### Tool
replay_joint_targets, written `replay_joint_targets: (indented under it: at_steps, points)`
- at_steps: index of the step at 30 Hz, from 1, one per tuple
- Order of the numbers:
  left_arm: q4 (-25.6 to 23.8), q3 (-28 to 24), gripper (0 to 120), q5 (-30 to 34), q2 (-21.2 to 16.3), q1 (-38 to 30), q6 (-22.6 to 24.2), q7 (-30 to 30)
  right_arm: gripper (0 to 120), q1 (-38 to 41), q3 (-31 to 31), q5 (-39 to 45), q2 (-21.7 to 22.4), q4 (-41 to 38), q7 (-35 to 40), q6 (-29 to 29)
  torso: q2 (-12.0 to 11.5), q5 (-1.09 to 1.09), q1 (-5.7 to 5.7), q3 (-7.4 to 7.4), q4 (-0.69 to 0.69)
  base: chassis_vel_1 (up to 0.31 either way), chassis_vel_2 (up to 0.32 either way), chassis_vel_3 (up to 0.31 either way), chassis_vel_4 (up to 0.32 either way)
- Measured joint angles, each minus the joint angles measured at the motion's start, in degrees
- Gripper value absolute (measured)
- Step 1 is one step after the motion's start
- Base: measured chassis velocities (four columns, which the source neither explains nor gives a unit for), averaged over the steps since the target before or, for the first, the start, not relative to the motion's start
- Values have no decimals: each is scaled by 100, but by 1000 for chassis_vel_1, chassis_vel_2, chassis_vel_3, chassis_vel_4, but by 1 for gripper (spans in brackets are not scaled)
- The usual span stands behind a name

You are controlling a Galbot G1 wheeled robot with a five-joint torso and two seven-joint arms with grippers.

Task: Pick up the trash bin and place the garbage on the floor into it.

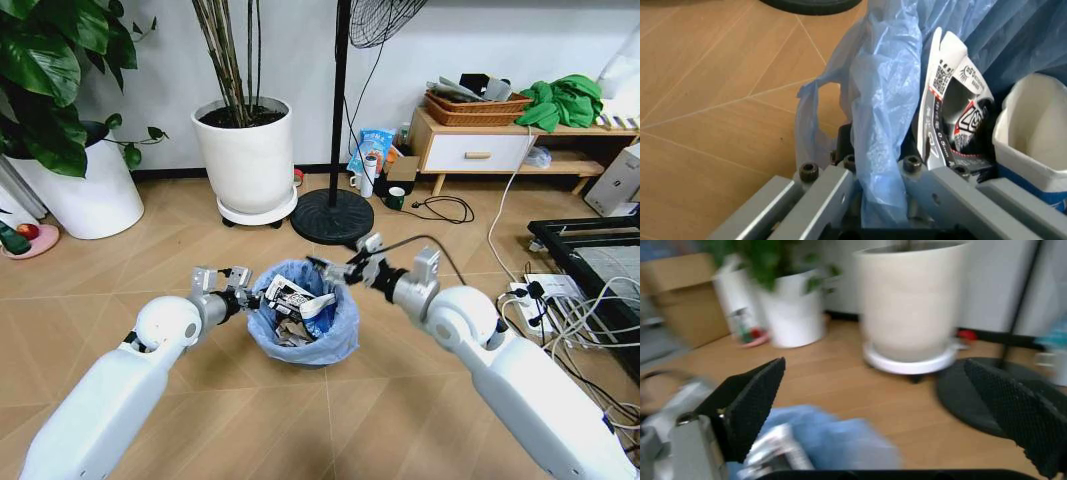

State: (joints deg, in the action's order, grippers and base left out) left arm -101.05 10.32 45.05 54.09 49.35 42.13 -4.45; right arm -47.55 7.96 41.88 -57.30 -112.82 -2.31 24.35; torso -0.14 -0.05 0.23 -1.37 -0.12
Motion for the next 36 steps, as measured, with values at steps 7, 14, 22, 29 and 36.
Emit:
replay_joint_targets:
  at_steps: [7, 14, 22, 29, 36]
  points:
    - [-94, 171, 0, -6, -40, 165, 0, -2, 100, -471, 563, -224, -107, -129, 1035, 4, 0, 1, 0, 0, 0, 0, 0, 0, 0]
    - [-156, 278, 0, -24, -36, 245, 0, -7, 100, -1343, 1366, -655, -222, -580, 1370, -11, 0, 1, 0, 0, 0, 0, 0, 0, 0]
    - [-229, 373, 0, -44, -34, 340, 0, -8, 100, -2351, 1957, -1241, -533, -915, 1398, -126, 0, 0, 0, 0, -1, 0, 0, 0, 0]
    - [-340, 468, 0, -77, -31, 484, 0, -8, 100, -3079, 2360, -1658, -969, -1181, 1412, -196, 0, 0, 0, 1, 0, 0, 0, 0, 0]
    - [-446, 546, 0, -87, -34, 551, 0, 4, 100, -3526, 2530, -2188, -1309, -1338, 1305, -335, 0, 0, 0, 0, 0, 0, 0, 0, 0]
